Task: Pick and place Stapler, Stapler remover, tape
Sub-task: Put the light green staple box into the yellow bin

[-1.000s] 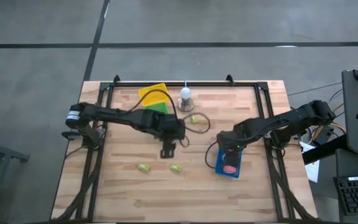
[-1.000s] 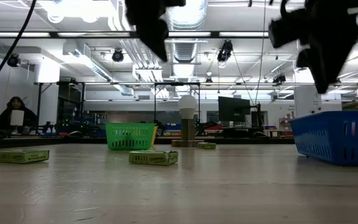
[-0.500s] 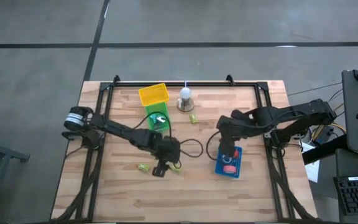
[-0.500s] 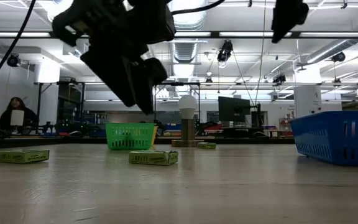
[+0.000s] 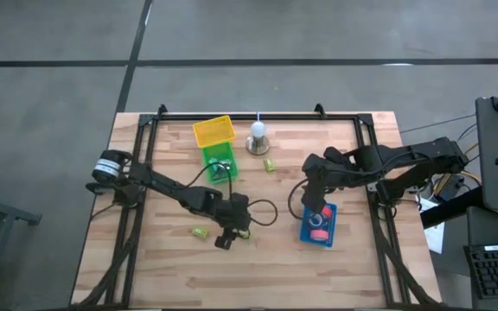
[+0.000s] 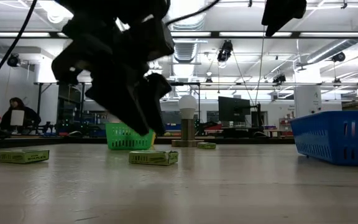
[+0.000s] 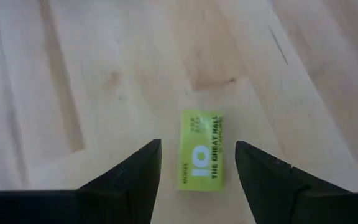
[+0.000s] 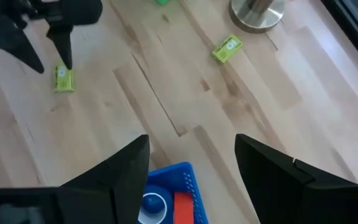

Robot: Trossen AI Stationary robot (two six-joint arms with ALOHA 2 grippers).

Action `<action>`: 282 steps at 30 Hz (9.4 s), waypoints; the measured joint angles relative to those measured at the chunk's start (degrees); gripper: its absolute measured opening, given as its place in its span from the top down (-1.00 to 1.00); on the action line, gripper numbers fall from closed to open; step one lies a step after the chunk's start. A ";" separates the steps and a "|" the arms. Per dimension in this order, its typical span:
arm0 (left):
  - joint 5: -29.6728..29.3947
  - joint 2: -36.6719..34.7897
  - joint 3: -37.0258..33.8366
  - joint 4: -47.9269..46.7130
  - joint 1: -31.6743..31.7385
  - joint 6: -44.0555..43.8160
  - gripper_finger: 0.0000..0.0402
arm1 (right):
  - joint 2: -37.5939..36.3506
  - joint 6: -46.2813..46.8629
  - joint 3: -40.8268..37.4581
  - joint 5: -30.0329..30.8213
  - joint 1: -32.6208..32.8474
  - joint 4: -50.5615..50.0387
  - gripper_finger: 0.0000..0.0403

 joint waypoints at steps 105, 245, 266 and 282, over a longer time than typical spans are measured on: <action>4.27 -30.58 -11.62 -30.78 6.86 -7.07 -0.11 | 0.57 -0.29 3.67 21.47 -1.90 22.68 0.39; 9.39 -51.90 -6.58 -11.23 50.24 -36.43 -0.24 | 42.88 10.10 2.71 -8.34 -25.31 28.02 -0.28; 15.70 -51.40 -6.62 -11.44 50.24 -38.52 -0.23 | 32.35 -2.09 4.01 -15.16 -17.33 29.82 0.39; 34.75 -49.77 -6.64 17.86 44.56 -31.85 -0.23 | 12.76 7.76 4.01 -40.44 -14.67 65.95 0.43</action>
